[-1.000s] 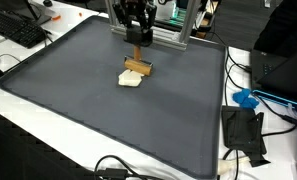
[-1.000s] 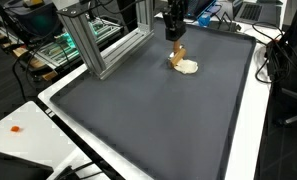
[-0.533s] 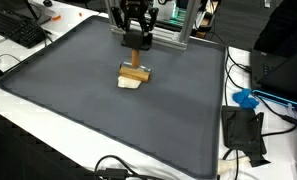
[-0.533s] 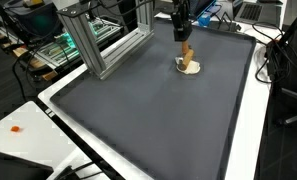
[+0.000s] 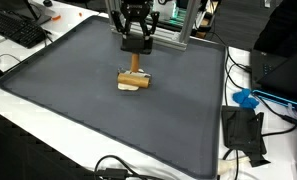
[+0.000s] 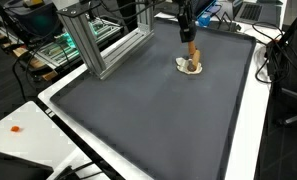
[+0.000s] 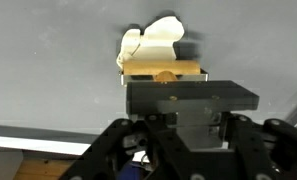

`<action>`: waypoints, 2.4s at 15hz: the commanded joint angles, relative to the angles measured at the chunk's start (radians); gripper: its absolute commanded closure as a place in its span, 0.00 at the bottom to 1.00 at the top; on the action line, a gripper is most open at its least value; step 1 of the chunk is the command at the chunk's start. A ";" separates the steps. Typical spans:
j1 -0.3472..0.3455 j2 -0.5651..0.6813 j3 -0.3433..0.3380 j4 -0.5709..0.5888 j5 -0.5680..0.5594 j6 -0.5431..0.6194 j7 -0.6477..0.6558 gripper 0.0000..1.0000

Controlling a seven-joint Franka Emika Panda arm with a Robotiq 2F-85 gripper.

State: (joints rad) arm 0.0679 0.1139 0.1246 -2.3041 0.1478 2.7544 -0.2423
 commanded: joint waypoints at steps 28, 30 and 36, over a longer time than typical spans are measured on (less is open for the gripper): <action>-0.001 -0.073 -0.044 0.104 -0.075 -0.492 0.232 0.77; -0.001 -0.095 -0.047 0.098 -0.075 -0.505 0.243 0.77; 0.000 -0.248 -0.047 0.049 -0.069 -0.607 0.294 0.77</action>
State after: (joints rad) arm 0.0658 -0.0107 0.0812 -2.1923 0.0832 2.2147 0.0095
